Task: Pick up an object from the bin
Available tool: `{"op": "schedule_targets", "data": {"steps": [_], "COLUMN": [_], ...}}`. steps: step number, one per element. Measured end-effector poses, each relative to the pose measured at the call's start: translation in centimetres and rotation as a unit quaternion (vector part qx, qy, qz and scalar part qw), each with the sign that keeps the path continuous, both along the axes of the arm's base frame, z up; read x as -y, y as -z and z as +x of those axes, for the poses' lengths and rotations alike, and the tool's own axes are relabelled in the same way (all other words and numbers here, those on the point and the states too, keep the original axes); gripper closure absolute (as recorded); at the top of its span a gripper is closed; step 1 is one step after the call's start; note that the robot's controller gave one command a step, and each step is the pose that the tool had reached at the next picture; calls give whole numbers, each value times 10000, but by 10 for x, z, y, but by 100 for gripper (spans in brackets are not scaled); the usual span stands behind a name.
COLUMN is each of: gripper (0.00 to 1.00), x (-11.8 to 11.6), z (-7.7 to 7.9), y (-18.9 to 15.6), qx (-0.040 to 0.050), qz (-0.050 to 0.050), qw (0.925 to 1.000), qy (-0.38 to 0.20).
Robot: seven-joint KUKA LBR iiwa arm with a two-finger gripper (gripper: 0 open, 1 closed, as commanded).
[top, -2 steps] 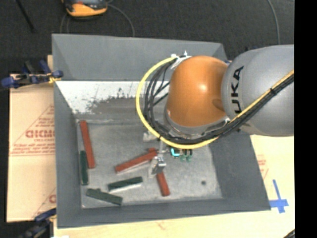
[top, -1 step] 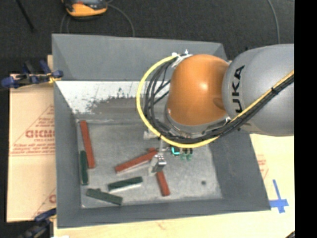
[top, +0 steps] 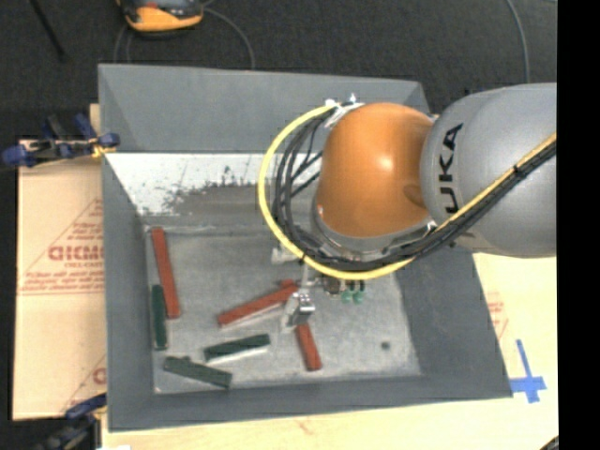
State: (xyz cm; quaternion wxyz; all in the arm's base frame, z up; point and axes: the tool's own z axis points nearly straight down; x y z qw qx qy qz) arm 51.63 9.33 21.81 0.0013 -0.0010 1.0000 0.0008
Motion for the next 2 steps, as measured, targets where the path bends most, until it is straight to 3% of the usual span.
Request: {"op": "schedule_targets", "data": {"steps": [1, 2], "gripper": [0, 0], "x": [-17, -15], "z": [19, 19], "y": [-32, -16], "qx": [-33, 75], "qz": [-15, 4], "qw": [9993, 9987], "qy": [-369, -495]}}
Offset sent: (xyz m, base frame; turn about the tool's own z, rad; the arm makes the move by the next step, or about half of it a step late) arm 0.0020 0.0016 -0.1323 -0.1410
